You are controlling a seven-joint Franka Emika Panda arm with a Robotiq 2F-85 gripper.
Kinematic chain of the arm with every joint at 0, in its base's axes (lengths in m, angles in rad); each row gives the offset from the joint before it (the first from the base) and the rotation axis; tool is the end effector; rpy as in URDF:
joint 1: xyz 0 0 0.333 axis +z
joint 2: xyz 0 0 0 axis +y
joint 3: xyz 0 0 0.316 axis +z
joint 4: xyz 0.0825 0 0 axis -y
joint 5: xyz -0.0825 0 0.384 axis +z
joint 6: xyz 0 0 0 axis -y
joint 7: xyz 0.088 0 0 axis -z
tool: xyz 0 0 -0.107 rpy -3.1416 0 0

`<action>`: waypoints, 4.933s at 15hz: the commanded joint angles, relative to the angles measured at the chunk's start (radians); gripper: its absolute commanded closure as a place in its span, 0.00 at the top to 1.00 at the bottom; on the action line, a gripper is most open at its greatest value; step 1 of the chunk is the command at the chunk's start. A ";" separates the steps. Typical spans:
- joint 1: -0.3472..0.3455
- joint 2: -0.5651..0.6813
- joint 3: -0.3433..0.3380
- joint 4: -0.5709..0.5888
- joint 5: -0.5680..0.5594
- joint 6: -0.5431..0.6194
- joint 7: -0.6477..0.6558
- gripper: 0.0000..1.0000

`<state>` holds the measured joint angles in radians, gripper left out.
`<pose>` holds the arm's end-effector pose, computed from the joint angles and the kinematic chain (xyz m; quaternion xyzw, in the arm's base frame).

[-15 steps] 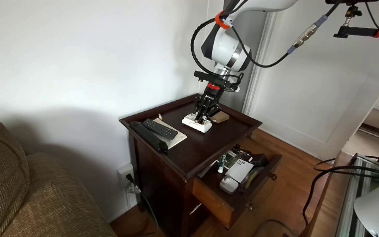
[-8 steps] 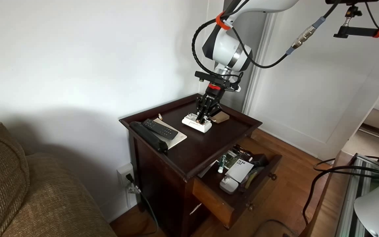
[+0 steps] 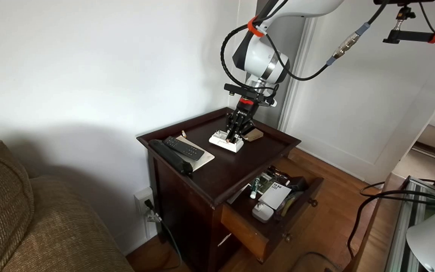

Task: Lift the battery and put it in the white remote

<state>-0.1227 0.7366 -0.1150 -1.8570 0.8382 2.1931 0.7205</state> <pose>0.5830 -0.1143 0.1008 -0.6733 0.6778 0.2246 0.1920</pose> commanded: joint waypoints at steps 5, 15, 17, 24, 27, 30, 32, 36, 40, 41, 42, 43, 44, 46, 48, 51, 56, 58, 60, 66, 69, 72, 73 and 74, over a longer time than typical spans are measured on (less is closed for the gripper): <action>-0.005 0.011 -0.013 0.025 -0.022 -0.034 0.012 0.04; -0.019 0.008 -0.009 0.033 -0.017 -0.053 -0.011 0.04; -0.021 0.011 -0.012 0.035 -0.024 -0.068 -0.016 0.04; -0.015 0.014 -0.036 0.041 -0.066 -0.086 -0.027 0.04; -0.013 0.019 -0.041 0.046 -0.103 -0.066 -0.036 0.04; -0.014 0.022 -0.036 0.052 -0.133 -0.060 -0.060 0.04; -0.015 0.023 -0.032 0.054 -0.146 -0.059 -0.072 0.04; -0.017 0.018 -0.020 0.059 -0.152 -0.061 -0.114 0.04; -0.008 0.007 -0.012 0.061 -0.156 -0.084 -0.119 0.04; -0.007 0.008 -0.011 0.063 -0.159 -0.092 -0.114 0.04; -0.005 0.009 -0.011 0.065 -0.163 -0.099 -0.107 0.04; -0.003 0.010 -0.013 0.064 -0.166 -0.102 -0.100 0.04; -0.001 0.011 -0.016 0.064 -0.171 -0.109 -0.094 0.04; 0.000 0.012 -0.020 0.064 -0.178 -0.123 -0.084 0.04; -0.001 0.011 -0.022 0.063 -0.184 -0.132 -0.079 0.04; 0.000 0.013 -0.028 0.064 -0.197 -0.131 -0.081 0.04; -0.007 0.021 -0.029 0.069 -0.214 -0.127 -0.090 0.04; -0.010 0.023 -0.029 0.070 -0.219 -0.127 -0.092 0.04; -0.013 0.024 -0.028 0.073 -0.221 -0.123 -0.097 0.04; -0.015 0.027 -0.024 0.080 -0.227 -0.115 -0.121 0.04; -0.015 0.030 -0.023 0.083 -0.233 -0.111 -0.137 0.04; -0.019 0.033 -0.018 0.090 -0.229 -0.110 -0.149 0.04; -0.018 0.035 -0.019 0.093 -0.232 -0.110 -0.154 0.04; -0.017 0.037 -0.020 0.096 -0.233 -0.110 -0.158 0.04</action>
<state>-0.1288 0.7516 -0.1418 -1.7888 0.6244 2.0886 0.5825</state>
